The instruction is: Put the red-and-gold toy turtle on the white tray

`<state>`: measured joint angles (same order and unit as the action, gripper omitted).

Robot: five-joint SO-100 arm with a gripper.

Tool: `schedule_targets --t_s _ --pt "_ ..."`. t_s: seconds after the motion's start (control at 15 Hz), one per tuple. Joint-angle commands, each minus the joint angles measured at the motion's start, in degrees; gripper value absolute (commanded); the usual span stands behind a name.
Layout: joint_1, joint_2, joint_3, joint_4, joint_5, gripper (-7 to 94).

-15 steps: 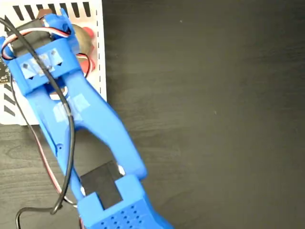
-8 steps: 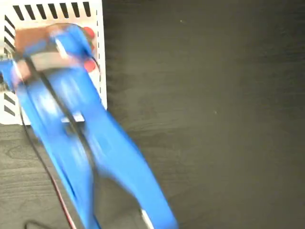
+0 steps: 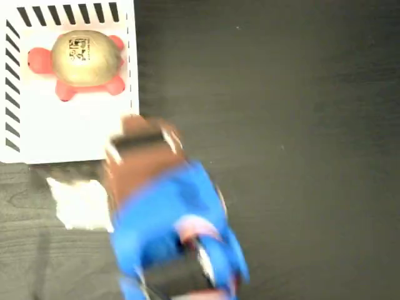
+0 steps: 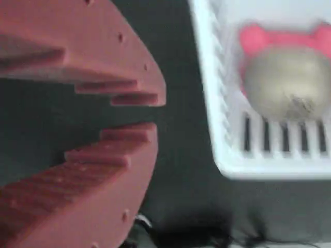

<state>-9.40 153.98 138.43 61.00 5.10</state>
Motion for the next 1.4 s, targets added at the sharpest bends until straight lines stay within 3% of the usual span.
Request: schedule_targets --t_s 0.0,0.4,0.67,1.33 --pt "2.2 12.6 10.1 -0.6 0.4 0" --pt "3.9 29.5 30.3 0.6 0.3 0" --pt "2.2 32.2 30.1 8.3 1.4 0" --pt "4.0 32.2 29.2 11.7 0.8 0"
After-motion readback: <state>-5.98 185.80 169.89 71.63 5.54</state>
